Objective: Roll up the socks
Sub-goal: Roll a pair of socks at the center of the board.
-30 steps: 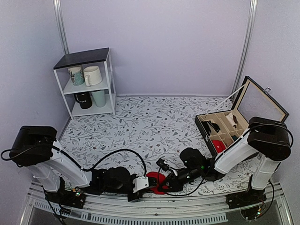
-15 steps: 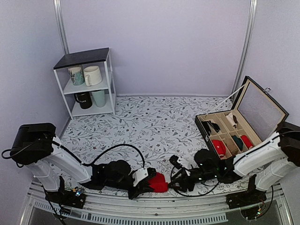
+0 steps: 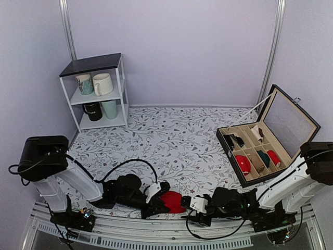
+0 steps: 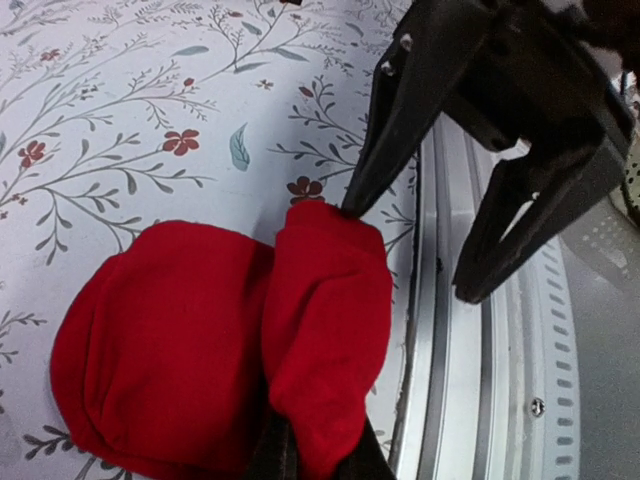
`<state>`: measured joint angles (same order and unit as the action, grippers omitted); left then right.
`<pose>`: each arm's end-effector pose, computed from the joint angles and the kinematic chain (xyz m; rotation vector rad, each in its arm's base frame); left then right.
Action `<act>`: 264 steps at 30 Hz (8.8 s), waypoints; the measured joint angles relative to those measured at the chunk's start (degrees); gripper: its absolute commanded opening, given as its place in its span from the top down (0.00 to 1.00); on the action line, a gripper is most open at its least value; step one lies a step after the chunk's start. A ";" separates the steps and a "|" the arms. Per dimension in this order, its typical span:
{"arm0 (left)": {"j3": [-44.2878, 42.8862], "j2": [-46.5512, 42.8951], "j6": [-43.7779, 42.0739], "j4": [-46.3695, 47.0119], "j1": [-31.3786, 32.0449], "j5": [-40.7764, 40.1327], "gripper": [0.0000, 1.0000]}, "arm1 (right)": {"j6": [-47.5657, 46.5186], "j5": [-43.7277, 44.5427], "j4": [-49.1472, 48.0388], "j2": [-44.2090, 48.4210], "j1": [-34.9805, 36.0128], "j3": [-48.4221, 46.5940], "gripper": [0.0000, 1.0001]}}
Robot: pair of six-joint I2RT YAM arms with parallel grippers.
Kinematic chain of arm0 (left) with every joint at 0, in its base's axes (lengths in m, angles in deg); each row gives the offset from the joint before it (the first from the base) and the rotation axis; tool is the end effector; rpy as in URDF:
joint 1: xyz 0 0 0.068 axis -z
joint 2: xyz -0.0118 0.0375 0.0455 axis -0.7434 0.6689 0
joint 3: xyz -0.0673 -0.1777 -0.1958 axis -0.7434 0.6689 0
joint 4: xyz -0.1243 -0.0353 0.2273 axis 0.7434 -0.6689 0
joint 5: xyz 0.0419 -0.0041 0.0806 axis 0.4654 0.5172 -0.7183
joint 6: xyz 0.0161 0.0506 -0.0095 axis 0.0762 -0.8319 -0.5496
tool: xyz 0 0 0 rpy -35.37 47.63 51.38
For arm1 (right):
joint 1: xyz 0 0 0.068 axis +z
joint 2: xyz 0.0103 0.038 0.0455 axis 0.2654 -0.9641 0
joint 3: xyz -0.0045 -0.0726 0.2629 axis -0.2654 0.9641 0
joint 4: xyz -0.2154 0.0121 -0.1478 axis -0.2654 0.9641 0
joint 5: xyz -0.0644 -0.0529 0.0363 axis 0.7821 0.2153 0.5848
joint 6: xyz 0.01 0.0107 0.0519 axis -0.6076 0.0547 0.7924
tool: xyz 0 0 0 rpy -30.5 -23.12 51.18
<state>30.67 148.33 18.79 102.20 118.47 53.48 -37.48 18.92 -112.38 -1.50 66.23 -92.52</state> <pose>0.0820 -0.2600 0.0892 1.2334 2.0079 -1.1139 0.0402 0.2454 0.1192 -1.4306 1.6468 0.6779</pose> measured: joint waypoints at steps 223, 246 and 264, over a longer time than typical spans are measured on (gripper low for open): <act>8.24 -8.44 -2.86 -0.61 12.74 -30.36 1.00 | 1.11 -33.03 57.27 -25.09 -15.56 -47.60 0.85; 6.91 -3.30 7.10 5.46 3.30 -10.25 1.00 | -0.55 -16.90 20.39 0.04 -17.00 -10.84 0.44; 6.84 -1.33 8.35 8.33 2.54 -5.79 1.00 | -9.49 -19.28 3.52 -6.54 -10.36 -11.02 0.44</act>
<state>37.51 147.00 27.14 110.53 121.01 47.69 -46.96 -0.36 -108.86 -8.03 55.87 -103.54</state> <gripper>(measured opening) 0.129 0.563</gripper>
